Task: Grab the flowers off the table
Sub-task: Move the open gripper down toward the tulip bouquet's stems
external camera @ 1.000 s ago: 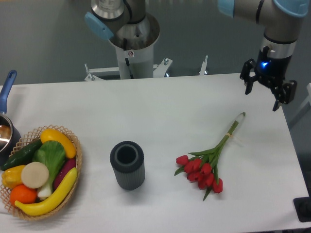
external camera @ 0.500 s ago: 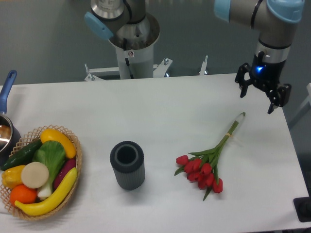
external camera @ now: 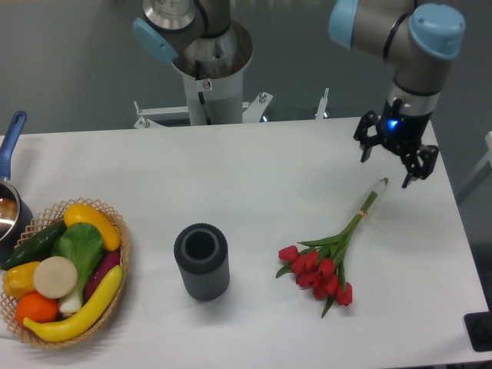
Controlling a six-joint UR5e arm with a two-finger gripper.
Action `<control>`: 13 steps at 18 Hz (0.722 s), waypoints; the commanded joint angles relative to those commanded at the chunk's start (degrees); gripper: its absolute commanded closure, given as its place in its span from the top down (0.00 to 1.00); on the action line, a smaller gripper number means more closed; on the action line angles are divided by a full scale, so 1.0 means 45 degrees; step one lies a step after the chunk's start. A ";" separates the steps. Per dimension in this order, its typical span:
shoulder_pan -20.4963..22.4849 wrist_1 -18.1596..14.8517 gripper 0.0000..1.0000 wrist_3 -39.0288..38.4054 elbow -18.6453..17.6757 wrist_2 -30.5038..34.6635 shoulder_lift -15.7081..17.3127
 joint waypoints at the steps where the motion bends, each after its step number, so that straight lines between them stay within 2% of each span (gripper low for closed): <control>1: -0.0156 0.0019 1.00 -0.0293 0.0000 0.0000 -0.0175; 3: -0.0332 0.0330 1.00 -0.0743 -0.0019 0.0000 -0.0391; 6: -0.0412 0.1228 1.00 -0.0823 -0.0273 -0.0194 -0.0567; 8: -0.0431 0.1289 1.00 -0.0881 -0.0312 -0.0468 -0.0801; 13: -0.0509 0.1406 1.00 -0.1429 0.0078 -0.0391 -0.1914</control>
